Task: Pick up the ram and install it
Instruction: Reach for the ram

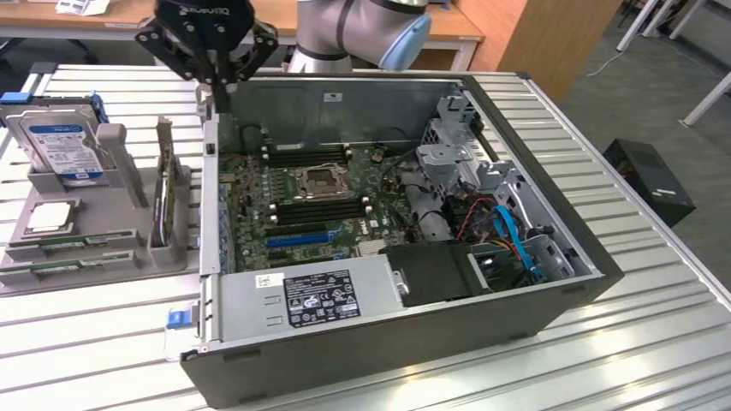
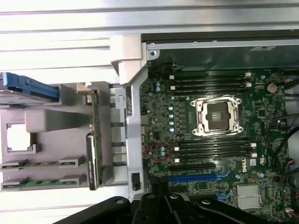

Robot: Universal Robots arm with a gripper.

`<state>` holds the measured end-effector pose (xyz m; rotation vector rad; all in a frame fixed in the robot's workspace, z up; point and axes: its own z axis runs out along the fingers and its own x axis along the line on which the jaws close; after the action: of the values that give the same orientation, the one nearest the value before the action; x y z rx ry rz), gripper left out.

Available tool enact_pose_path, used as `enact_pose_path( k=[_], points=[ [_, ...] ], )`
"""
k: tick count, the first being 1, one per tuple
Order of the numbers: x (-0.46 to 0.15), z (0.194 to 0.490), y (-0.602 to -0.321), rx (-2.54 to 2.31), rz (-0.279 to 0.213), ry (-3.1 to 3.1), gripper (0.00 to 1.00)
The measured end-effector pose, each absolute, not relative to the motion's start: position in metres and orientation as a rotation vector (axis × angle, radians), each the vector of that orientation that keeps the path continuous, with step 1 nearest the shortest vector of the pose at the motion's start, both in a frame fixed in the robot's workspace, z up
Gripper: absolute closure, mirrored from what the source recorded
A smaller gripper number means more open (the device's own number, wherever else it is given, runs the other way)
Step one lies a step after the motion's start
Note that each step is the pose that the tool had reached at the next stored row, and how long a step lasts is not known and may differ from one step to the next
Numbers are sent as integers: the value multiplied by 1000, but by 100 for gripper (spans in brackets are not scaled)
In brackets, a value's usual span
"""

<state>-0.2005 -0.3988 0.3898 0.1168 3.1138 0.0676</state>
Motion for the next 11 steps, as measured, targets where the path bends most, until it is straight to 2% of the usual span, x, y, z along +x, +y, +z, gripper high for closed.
enact_pose_path(
  k=[11],
  points=[
    [-237, 389, -399, 117, 68, 3114, 89]
  ],
)
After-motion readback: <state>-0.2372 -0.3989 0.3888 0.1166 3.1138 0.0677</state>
